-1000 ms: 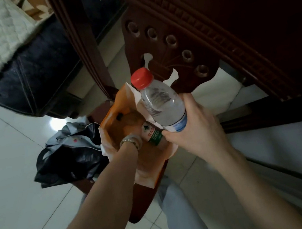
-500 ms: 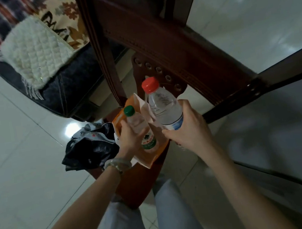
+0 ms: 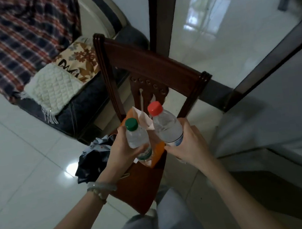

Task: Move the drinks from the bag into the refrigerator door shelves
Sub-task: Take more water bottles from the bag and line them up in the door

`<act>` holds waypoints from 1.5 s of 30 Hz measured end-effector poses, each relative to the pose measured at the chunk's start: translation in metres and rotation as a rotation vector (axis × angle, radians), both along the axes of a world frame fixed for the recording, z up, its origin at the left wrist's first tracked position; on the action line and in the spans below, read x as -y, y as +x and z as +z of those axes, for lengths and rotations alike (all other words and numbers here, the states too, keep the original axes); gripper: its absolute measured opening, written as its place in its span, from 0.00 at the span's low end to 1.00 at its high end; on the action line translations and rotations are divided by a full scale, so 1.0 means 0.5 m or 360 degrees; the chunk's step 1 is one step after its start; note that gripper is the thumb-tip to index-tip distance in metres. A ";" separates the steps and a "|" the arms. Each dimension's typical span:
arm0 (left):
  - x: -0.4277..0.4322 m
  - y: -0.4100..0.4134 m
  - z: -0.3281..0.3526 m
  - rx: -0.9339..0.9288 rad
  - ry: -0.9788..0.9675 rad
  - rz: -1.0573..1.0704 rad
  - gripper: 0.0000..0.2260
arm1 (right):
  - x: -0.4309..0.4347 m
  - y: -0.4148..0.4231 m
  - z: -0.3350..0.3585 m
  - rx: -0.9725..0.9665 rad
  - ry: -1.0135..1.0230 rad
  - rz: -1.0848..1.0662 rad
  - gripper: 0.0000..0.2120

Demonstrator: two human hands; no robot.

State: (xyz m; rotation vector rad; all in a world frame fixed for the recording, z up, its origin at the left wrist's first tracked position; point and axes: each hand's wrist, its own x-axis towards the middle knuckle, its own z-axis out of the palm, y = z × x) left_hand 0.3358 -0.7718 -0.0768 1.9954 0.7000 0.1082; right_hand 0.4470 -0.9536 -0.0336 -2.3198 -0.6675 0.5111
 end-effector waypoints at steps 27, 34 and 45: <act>0.657 -0.255 0.174 0.0354 -0.0117 -0.1703 0.28 | 0.665 -0.688 0.145 0.0254 0.0372 -0.1676 0.25; 1.015 -0.318 0.216 0.0419 -0.0190 -0.2000 0.26 | 0.970 -0.816 0.183 0.0362 0.0266 -0.1954 0.26; 1.438 -0.347 0.310 0.0591 -0.0624 -0.2077 0.29 | 1.352 -0.891 0.239 0.0545 0.0434 -0.2287 0.28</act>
